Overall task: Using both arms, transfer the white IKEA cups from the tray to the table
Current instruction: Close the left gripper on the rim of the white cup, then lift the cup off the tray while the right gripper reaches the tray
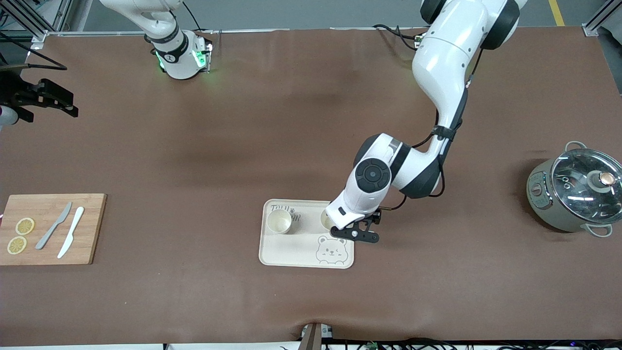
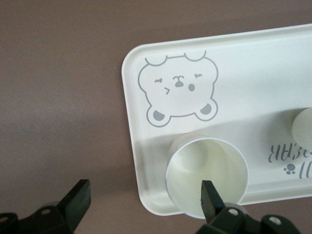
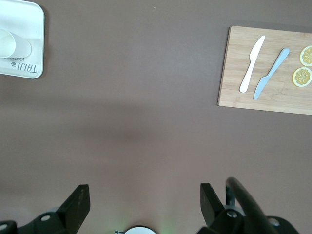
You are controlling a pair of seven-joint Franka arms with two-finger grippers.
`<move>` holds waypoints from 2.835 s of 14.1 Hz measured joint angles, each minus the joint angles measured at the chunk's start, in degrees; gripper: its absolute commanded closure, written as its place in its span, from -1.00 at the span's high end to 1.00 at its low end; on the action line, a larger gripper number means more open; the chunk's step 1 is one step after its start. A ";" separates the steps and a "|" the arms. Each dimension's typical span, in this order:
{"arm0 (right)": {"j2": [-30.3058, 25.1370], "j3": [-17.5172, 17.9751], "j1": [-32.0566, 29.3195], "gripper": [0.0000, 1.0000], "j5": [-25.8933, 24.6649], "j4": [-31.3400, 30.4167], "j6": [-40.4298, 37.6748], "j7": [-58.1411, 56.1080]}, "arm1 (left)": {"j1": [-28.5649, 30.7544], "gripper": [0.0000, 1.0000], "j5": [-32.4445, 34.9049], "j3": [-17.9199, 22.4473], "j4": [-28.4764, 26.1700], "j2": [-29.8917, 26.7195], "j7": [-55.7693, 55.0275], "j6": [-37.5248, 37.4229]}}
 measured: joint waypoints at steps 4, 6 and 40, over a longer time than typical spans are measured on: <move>0.03 0.00 -0.03 1.00 0.00 0.00 -0.01 0.00 | -0.69 1.00 -0.01 -0.01 0.00 2.26 -0.57 2.95; 0.11 0.00 -0.05 1.00 0.00 -0.01 -0.06 0.00 | -0.85 1.00 -0.01 -0.02 0.00 2.75 -1.02 3.64; 5.69 0.62 0.20 1.00 1.52 0.08 -0.75 -0.04 | 0.61 -1.00 -0.10 -0.59 -7.46 -6.75 -2.84 3.60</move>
